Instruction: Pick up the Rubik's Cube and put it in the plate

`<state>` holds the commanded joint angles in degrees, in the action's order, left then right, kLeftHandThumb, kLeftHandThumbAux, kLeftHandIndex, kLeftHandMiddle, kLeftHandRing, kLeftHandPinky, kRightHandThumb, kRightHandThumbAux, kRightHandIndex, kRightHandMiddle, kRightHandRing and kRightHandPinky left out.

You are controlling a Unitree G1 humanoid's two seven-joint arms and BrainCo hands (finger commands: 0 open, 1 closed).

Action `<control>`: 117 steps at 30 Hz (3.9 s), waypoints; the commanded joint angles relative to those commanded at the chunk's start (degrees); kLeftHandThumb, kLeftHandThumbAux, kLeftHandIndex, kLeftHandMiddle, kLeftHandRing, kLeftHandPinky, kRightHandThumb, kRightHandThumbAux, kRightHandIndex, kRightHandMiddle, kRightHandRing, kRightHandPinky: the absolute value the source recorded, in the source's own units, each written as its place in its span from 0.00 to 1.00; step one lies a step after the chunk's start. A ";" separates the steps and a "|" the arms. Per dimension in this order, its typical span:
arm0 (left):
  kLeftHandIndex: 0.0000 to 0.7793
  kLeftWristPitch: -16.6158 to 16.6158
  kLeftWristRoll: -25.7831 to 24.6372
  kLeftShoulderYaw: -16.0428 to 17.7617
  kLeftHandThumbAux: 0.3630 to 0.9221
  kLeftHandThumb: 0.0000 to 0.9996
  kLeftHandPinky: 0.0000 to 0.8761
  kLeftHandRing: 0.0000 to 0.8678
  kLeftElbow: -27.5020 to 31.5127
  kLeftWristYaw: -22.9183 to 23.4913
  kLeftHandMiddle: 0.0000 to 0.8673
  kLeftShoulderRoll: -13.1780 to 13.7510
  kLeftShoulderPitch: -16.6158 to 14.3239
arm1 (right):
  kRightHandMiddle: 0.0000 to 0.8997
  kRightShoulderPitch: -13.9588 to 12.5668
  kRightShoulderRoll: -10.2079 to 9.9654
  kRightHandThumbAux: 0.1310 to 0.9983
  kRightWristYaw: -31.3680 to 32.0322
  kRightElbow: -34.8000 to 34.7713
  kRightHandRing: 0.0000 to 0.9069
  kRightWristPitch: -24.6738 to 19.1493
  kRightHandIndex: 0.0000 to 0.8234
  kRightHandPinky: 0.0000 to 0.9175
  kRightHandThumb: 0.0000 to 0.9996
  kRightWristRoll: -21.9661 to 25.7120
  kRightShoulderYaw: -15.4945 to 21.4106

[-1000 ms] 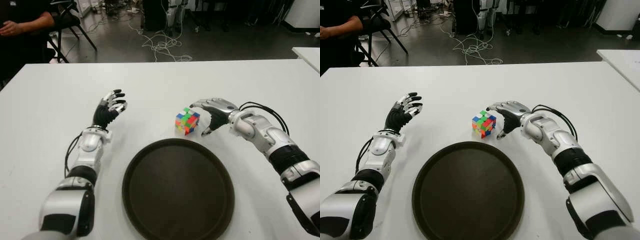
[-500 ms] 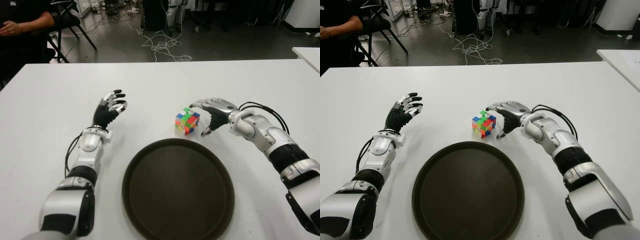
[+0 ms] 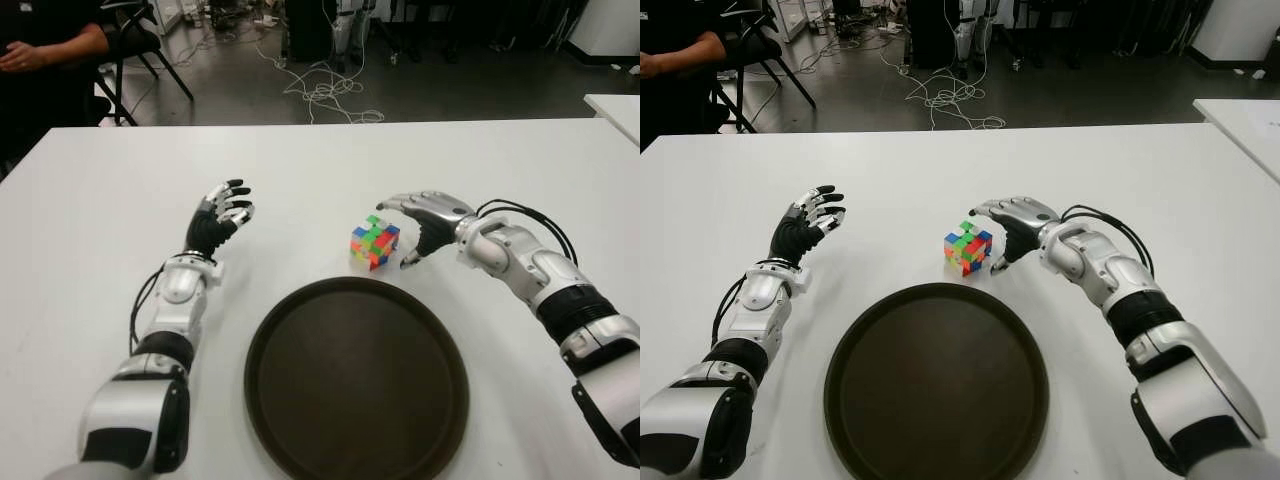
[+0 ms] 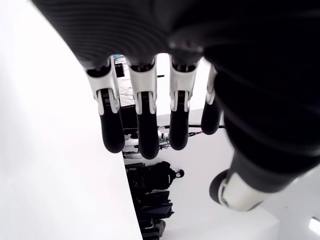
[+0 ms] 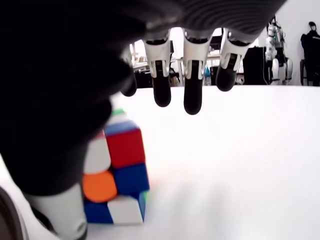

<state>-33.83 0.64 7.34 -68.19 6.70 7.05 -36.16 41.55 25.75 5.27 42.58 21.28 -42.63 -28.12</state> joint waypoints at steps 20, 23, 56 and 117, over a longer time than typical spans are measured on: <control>0.26 0.50 0.30 -0.21 0.65 0.16 0.32 0.30 -0.21 -0.32 0.29 0.09 -0.22 | 0.18 -2.76 3.57 0.73 2.93 -12.07 0.17 -5.44 0.14 0.13 0.00 1.10 4.13; 0.27 0.53 0.36 -0.26 0.66 0.17 0.32 0.30 -0.21 -0.35 0.29 0.12 -0.24 | 0.18 -2.74 3.74 0.72 2.91 -12.33 0.17 -5.73 0.14 0.13 0.00 0.88 4.58; 0.26 -0.13 0.00 -0.07 0.69 0.16 0.32 0.30 -0.38 0.07 0.29 0.00 -0.21 | 0.18 2.54 -0.69 0.73 3.43 -1.67 0.16 -0.85 0.15 0.12 0.00 0.73 1.12; 0.26 0.13 -0.08 0.50 0.69 0.16 0.32 0.30 -0.49 -0.02 0.28 -0.13 -0.33 | 0.20 5.12 -5.07 0.81 0.26 6.18 0.18 3.31 0.19 0.14 0.00 0.44 -2.32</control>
<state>-33.70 0.55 7.83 -68.68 6.69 6.92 -36.49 46.66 20.68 5.52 48.77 24.58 -42.19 -30.44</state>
